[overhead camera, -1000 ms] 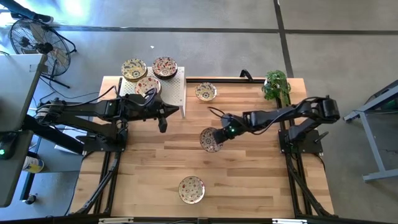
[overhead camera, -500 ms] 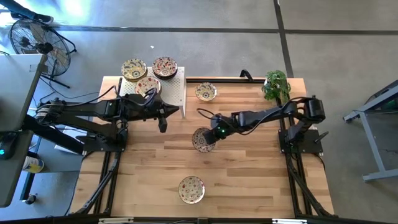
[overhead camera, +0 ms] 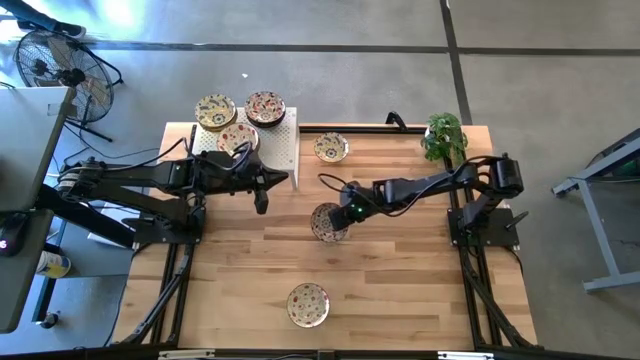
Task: Pick & Place Mini bowls
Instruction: Stack the blue patterned bowl on the stacked blue patterned bowls on the shelf
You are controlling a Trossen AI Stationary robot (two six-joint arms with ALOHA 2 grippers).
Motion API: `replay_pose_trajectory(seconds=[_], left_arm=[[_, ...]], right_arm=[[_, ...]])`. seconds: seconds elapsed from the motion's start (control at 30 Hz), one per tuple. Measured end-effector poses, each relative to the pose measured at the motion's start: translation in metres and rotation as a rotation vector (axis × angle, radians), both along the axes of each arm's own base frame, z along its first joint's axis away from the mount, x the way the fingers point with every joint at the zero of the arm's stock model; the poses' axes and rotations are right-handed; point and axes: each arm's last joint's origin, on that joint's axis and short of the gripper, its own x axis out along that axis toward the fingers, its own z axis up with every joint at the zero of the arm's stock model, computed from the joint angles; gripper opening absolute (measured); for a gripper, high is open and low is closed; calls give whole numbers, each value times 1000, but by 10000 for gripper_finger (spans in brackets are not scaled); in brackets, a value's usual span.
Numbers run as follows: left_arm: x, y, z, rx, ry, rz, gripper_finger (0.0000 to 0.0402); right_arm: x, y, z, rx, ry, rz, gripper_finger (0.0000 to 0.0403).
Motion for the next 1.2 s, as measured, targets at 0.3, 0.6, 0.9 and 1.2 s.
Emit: replay_pose_trajectory(seconds=[0.3,0.6,0.9,1.2], left_arm=[[1,-1,2,-10,-20,-40,0],[1,-1,2,-10,-20,-39,0],[1,-1,2,-10,-20,-39,0],[1,-1,2,-10,-19,-38,0]], right_arm=[[-3,1,-2,20,31,-1,17],[-5,1,-3,43,61,-35,28],[-5,1,-2,32,54,-24,75],[-3,1,0,11,27,12,81]])
